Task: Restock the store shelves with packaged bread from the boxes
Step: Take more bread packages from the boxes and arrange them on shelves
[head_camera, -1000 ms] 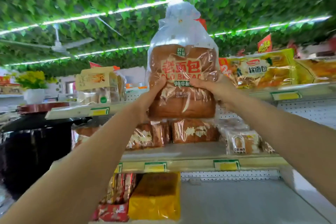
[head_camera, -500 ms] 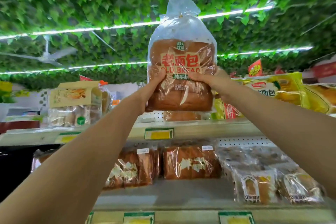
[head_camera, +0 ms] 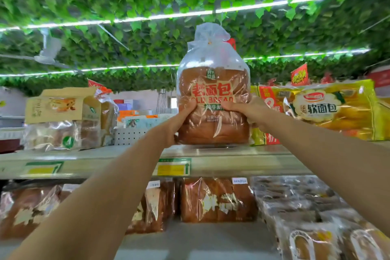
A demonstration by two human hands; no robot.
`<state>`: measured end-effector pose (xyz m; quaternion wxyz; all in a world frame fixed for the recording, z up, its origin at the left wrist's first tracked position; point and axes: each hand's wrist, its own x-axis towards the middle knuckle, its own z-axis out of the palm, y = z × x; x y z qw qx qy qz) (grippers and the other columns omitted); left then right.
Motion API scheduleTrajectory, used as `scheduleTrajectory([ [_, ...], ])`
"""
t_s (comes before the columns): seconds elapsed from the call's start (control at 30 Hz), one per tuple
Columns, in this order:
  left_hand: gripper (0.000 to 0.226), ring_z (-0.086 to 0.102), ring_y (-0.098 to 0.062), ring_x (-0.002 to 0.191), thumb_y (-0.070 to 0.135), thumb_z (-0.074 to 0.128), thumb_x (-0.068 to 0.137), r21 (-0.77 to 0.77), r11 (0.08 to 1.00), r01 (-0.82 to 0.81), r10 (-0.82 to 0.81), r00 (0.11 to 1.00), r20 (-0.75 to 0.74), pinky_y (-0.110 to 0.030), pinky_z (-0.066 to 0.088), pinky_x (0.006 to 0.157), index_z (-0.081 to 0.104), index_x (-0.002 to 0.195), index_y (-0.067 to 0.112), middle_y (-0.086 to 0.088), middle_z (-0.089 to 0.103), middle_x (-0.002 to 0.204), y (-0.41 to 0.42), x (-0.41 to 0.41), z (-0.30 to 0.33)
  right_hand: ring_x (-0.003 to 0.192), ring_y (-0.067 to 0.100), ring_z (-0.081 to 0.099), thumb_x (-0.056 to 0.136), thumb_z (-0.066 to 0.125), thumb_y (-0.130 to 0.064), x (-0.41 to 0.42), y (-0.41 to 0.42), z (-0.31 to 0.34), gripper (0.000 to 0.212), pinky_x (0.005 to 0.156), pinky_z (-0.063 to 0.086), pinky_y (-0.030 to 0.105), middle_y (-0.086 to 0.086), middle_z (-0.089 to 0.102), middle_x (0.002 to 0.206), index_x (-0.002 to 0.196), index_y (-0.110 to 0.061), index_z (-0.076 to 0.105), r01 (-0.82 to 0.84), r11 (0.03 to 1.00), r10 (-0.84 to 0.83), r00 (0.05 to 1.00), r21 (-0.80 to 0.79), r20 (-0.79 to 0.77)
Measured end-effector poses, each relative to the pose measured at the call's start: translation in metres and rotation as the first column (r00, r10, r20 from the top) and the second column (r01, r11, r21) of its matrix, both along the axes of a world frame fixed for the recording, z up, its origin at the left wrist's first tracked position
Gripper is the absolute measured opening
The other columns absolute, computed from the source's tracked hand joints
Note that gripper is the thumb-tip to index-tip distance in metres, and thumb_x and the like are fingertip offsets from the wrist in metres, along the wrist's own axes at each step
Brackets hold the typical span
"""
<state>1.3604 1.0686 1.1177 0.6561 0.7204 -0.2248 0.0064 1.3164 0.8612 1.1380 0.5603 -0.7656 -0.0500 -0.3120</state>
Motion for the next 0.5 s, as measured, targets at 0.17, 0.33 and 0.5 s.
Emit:
scheduleTrajectory([
  [0.17,0.048,0.067,-0.015,0.070,0.066,0.053,0.088,0.046,0.998,0.038,-0.038,0.999,-0.005,-0.033,0.056,0.074,0.065,0.088,0.020,0.002,0.073,0.067,-0.008,0.013,-0.007,0.096,0.019,0.067,0.032,0.088,-0.058,0.009,-0.013,-0.013,0.114,0.067,0.050,0.030,0.002,0.066,0.119,0.132,-0.023,0.045,-0.015,1.000,0.016,0.999,0.022,-0.037],
  [0.33,0.046,0.065,-0.019,0.095,0.066,0.055,0.086,0.045,0.998,0.047,-0.045,0.998,-0.041,-0.041,0.052,0.096,0.062,0.095,0.021,-0.003,0.070,0.096,-0.009,0.018,-0.007,0.101,0.022,0.066,0.029,0.088,-0.064,0.013,-0.016,-0.014,0.115,0.075,0.051,0.033,-0.001,0.066,0.118,0.128,-0.026,0.044,-0.030,1.000,0.030,0.998,0.007,-0.052],
  [0.5,0.056,0.060,-0.021,0.104,0.070,0.051,0.087,0.114,0.993,-0.034,0.032,0.999,0.016,-0.042,0.047,0.106,0.063,0.105,0.018,-0.004,0.063,0.116,-0.008,0.016,-0.006,0.095,0.019,0.068,0.032,0.090,-0.066,0.008,-0.013,-0.014,0.117,0.087,0.055,0.037,0.001,0.068,0.114,0.130,-0.019,0.046,0.014,1.000,-0.015,0.998,-0.012,-0.066],
])
